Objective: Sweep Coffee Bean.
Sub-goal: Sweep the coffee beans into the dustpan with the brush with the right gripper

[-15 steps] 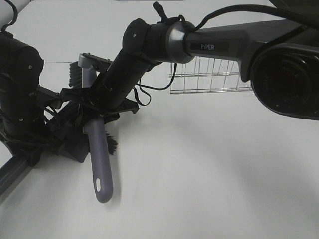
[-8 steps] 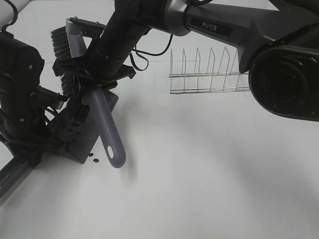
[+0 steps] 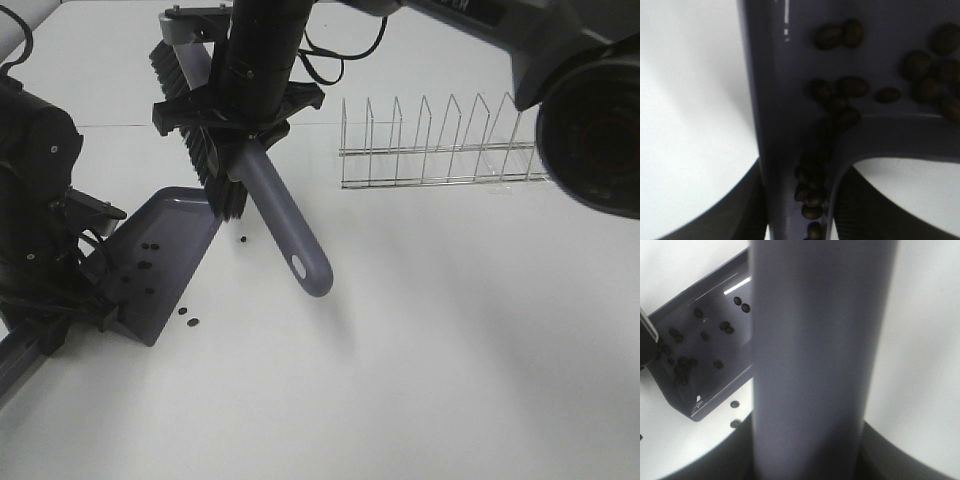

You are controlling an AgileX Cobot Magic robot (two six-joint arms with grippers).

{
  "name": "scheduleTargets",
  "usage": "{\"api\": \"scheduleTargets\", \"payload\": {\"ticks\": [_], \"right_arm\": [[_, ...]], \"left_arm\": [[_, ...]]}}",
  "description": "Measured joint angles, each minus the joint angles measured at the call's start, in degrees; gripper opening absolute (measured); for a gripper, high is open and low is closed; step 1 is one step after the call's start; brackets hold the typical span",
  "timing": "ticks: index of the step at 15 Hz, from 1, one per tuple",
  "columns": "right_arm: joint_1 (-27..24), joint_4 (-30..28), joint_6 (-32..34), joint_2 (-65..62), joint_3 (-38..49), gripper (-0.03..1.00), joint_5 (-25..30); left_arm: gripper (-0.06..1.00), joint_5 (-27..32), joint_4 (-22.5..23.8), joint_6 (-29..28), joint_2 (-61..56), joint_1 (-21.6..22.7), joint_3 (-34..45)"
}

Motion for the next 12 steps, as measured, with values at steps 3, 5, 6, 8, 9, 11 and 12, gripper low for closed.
{"api": "scheduleTargets", "payload": {"ticks": [3, 5, 6, 8, 9, 11, 12], "right_arm": [[0.1, -5.2, 1.0, -6.9, 9.1, 0.34, -0.1], [0.1, -8.3, 2.8, -11.1, 18.1, 0.34, 0.1], [0.1, -9.2, 3.6, -12.3, 21.6, 0.34, 0.2], [0.1, -10.1, 3.8, -12.7, 26.6, 0.34, 0.3], [0.1, -10.2, 3.8, -12.6, 27.8, 0.34, 0.3], [0.2, -10.2, 3.9, -12.3, 30.4, 0.34, 0.5], [0.2, -10.1, 4.1, -11.6, 30.4, 0.34, 0.4]], "left_arm": [[0.33, 0.2, -0.1, -0.9, -0.6, 0.0, 1.4], [0.33, 0.6, -1.1, -1.0, -0.6, 0.0, 1.5], [0.33, 0.9, -2.1, -0.8, -0.6, 0.0, 1.5], [0.33, 1.4, -4.8, 1.0, -0.6, 0.0, 1.7], [0.33, 1.6, -5.7, 1.9, -0.6, 0.0, 1.7], [0.33, 1.7, -5.7, 2.3, -0.6, 0.0, 1.7], [0.33, 1.6, -5.5, 2.3, -0.6, 0.0, 1.7]]}}
